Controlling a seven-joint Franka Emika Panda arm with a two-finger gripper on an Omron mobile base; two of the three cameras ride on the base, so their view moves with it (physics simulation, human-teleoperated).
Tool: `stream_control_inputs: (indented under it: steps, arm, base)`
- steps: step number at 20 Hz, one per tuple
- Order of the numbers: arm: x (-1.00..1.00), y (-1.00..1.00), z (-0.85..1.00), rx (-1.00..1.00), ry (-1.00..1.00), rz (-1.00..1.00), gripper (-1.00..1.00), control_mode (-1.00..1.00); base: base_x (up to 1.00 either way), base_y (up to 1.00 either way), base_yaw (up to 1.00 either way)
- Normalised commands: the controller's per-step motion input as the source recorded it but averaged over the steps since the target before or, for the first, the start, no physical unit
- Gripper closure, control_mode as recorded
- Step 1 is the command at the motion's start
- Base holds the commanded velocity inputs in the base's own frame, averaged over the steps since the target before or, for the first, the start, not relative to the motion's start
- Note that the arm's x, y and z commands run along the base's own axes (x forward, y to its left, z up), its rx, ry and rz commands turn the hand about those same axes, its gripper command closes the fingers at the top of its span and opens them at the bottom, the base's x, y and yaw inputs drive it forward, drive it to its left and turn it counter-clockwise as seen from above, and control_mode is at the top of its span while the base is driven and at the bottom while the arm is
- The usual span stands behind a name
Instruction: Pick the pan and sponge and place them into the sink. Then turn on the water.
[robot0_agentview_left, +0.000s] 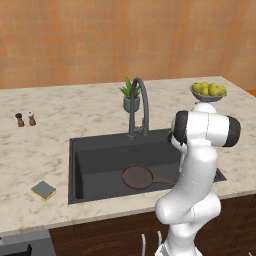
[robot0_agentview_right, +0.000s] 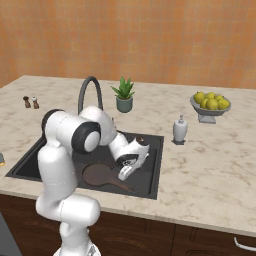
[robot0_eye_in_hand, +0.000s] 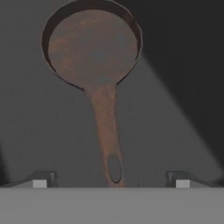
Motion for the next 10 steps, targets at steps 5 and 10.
stream_control_inputs:
  steps: [5,10]
  arm:
    - [0.03,-0.29,0.99,0.10,0.19,0.01,-1.00,-1.00]
    - [-0.83,-0.37,0.63,0.15,-0.21,0.21,-1.00,-1.00]
  base:
    - [0.00,0.00,0.00]
    - [0.00,0.00,0.00]
